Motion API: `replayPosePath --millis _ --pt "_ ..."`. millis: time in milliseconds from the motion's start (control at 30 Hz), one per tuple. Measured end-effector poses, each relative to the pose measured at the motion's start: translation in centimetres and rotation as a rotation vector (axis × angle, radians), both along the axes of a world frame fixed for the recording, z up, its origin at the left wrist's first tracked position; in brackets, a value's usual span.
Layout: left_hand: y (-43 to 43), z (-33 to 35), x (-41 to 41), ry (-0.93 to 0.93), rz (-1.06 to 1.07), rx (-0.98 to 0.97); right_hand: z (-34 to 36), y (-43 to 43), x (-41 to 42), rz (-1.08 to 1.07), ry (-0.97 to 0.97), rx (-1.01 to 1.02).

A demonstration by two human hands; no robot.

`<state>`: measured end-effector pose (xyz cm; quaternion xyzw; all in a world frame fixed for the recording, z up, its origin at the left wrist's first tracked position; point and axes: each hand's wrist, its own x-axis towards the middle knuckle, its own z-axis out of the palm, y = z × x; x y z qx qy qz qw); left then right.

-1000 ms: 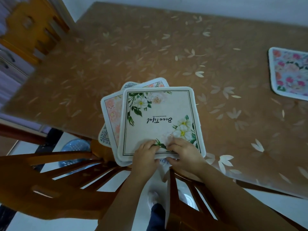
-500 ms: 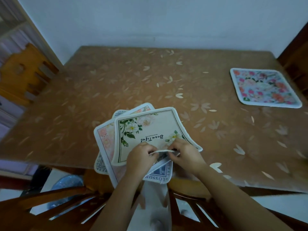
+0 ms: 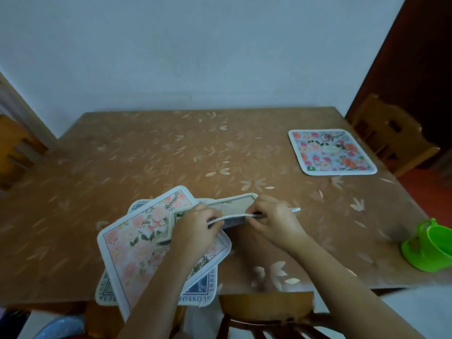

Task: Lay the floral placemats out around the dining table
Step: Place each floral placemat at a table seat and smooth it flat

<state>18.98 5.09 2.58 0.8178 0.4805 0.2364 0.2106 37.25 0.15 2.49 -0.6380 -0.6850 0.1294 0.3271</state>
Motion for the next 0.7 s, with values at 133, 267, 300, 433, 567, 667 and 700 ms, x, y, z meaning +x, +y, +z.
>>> replayPosePath --millis 133,267,300,433,567,667,700 --pt "-0.3 1.9 4.4 -0.007 -0.086 0.058 1.7 -1.2 4.3 -0.029 -0.062 0.013" --pt "-0.5 3.5 8.7 -0.024 -0.108 0.097 3.2 -2.5 9.1 -0.090 -0.112 0.005" --pt "-0.6 3.8 9.6 -0.029 -0.117 0.096 3.6 -2.8 10.1 -0.096 -0.119 0.004" --pt "-0.5 4.9 13.3 -0.075 -0.155 0.100 5.1 -4.1 13.7 -0.091 -0.188 0.036" --pt "0.5 5.9 17.3 -0.039 -0.152 0.099 5.9 -3.6 17.1 -0.126 -0.181 0.067" --pt "2.3 7.1 20.2 -0.036 -0.160 0.108 6.5 -1.8 19.5 -0.165 -0.138 0.052" --pt "2.9 7.4 21.1 -0.043 -0.152 0.116 6.7 -1.2 20.2 -0.178 -0.120 0.060"
